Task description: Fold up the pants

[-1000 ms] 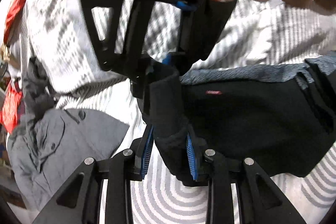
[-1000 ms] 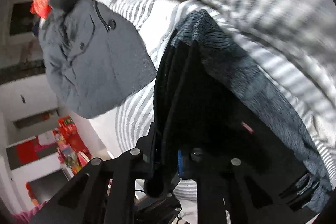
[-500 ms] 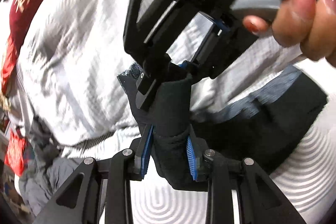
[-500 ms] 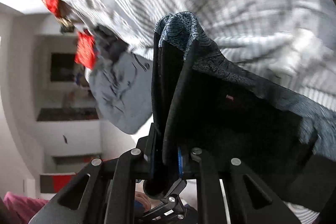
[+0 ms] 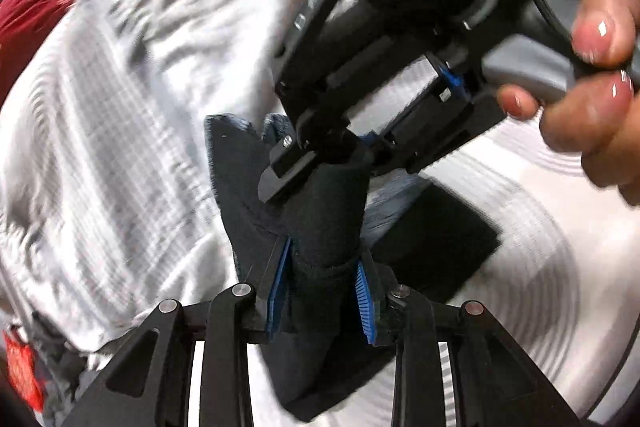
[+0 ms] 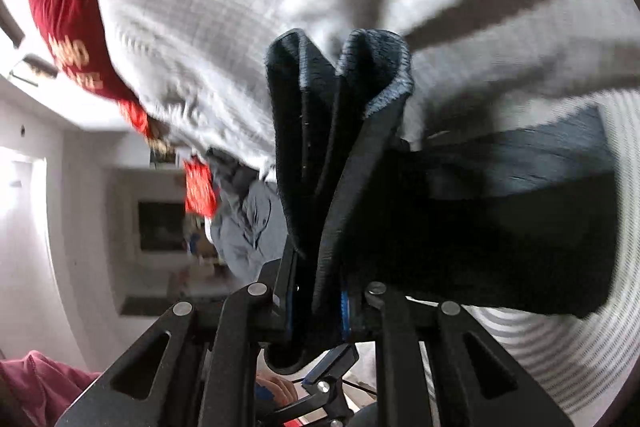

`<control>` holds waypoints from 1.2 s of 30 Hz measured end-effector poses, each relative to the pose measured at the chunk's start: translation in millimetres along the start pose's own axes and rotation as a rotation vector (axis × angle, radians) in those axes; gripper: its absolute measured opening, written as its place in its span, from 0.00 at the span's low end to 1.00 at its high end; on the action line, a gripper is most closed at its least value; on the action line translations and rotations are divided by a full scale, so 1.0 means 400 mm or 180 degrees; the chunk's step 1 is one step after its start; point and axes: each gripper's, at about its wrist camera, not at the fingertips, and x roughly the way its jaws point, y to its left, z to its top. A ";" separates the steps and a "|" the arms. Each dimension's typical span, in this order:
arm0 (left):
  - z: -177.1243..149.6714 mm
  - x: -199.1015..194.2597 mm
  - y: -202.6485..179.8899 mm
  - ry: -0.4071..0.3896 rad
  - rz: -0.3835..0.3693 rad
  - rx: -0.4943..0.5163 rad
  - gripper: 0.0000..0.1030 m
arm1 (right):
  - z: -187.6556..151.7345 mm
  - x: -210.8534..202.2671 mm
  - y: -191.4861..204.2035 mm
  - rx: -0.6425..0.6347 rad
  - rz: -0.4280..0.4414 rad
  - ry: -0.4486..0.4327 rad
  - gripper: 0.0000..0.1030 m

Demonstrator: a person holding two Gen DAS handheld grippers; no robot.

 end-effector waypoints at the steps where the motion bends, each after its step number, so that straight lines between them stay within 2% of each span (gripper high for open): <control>1: 0.000 0.015 -0.004 0.0013 -0.0041 0.0014 0.31 | -0.001 -0.019 -0.020 0.0032 -0.0008 -0.0034 0.17; 6: 0.036 0.088 -0.123 0.0139 -0.0197 0.0202 0.31 | 0.002 -0.091 -0.142 0.0181 -0.0168 -0.0097 0.17; 14: 0.012 0.210 -0.223 0.0531 -0.0312 0.0311 0.31 | 0.003 -0.056 -0.338 0.0476 -0.0266 -0.0064 0.17; 19: -0.015 0.229 -0.256 0.0687 -0.0318 0.0455 0.31 | -0.031 -0.026 -0.386 0.0624 -0.0325 0.0002 0.17; 22: -0.016 0.223 -0.245 0.0747 -0.0381 0.0448 0.31 | -0.055 -0.034 -0.401 0.0640 -0.0340 0.0023 0.17; 24: -0.019 0.213 -0.228 0.0801 -0.0440 0.0395 0.36 | -0.063 -0.043 -0.403 0.0619 -0.0370 0.0043 0.17; 25: -0.020 0.208 -0.215 0.0834 -0.0494 0.0337 0.49 | -0.069 -0.043 -0.399 0.0623 -0.0390 0.0044 0.17; 26: -0.022 0.200 -0.200 0.0844 -0.0556 0.0260 0.55 | -0.071 -0.040 -0.394 0.0638 -0.0436 0.0035 0.18; 27: -0.025 0.183 -0.181 0.0821 -0.0619 0.0153 0.57 | -0.070 -0.025 -0.390 0.0671 -0.0541 0.0028 0.20; 29: -0.029 0.159 -0.161 0.0812 -0.0668 0.0086 0.57 | -0.072 -0.015 -0.394 0.0758 -0.0562 -0.0004 0.20; 32: -0.041 0.140 -0.110 0.0867 -0.0689 -0.0105 0.57 | -0.079 -0.037 -0.393 0.0786 -0.0679 -0.0067 0.28; 34: -0.055 0.151 -0.048 0.0978 -0.0696 -0.0394 0.57 | -0.083 -0.062 -0.374 0.0753 -0.0957 -0.0131 0.41; 35: -0.059 0.158 -0.021 0.1028 -0.0680 -0.0516 0.57 | -0.087 -0.079 -0.366 0.0733 -0.1136 -0.0155 0.55; 36: -0.065 0.160 0.002 0.1081 -0.0648 -0.0650 0.57 | -0.090 -0.091 -0.349 0.0678 -0.1402 -0.0176 0.59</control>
